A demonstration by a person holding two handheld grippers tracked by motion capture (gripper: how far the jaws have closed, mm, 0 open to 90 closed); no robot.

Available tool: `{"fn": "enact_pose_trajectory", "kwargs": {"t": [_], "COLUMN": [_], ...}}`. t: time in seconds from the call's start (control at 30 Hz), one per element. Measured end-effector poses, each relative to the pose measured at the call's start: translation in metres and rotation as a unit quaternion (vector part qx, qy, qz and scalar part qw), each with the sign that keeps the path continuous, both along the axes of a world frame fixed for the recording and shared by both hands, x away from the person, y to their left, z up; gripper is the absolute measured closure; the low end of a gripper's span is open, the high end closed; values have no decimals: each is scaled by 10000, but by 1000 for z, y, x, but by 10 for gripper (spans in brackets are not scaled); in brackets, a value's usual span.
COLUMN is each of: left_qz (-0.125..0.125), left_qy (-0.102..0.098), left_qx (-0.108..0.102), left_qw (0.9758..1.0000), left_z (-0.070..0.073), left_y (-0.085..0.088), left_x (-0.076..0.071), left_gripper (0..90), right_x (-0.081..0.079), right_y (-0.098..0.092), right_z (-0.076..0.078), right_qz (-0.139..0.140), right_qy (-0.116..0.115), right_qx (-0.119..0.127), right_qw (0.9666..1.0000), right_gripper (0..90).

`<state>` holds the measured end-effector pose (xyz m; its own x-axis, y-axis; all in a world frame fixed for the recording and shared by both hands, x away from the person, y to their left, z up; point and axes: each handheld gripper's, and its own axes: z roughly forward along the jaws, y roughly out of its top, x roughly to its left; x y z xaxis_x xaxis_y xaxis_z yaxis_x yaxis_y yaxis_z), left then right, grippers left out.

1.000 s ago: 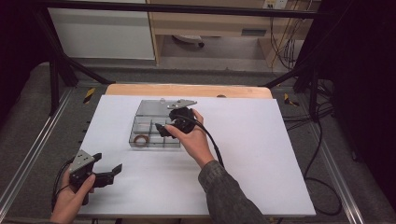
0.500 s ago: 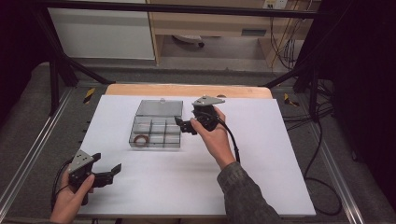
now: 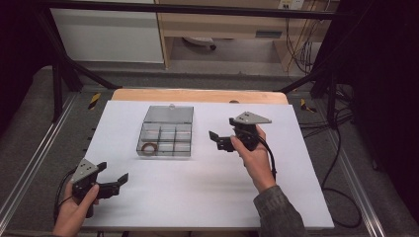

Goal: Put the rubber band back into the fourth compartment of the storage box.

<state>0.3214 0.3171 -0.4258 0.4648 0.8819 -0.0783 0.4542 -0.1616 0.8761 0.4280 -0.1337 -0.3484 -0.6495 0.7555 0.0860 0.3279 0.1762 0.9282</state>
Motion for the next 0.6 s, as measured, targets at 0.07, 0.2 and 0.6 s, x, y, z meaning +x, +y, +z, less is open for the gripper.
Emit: {"fn": "enact_pose_trajectory", "kwargs": {"t": [0.07, 0.2, 0.6], "left_qz": [-13, -5, -4], "left_qy": [-23, -49, -119], "left_qx": [-33, -46, -114], "left_qw": [10000, 10000, 9999], "left_z": [0, 1, 3], "left_y": [0, 0, 1], "left_x": [-1, -2, -5], "left_gripper": [63, 63, 63], "right_x": [-5, -17, -53], "right_y": [-10, -32, -91], "right_z": [-3, -14, -55], "right_qz": [-104, -321, -778], "right_qy": [-67, -180, -19], "right_qx": [9, 56, -33], "right_qw": [9999, 9993, 9970], "right_gripper": [91, 89, 72]}}
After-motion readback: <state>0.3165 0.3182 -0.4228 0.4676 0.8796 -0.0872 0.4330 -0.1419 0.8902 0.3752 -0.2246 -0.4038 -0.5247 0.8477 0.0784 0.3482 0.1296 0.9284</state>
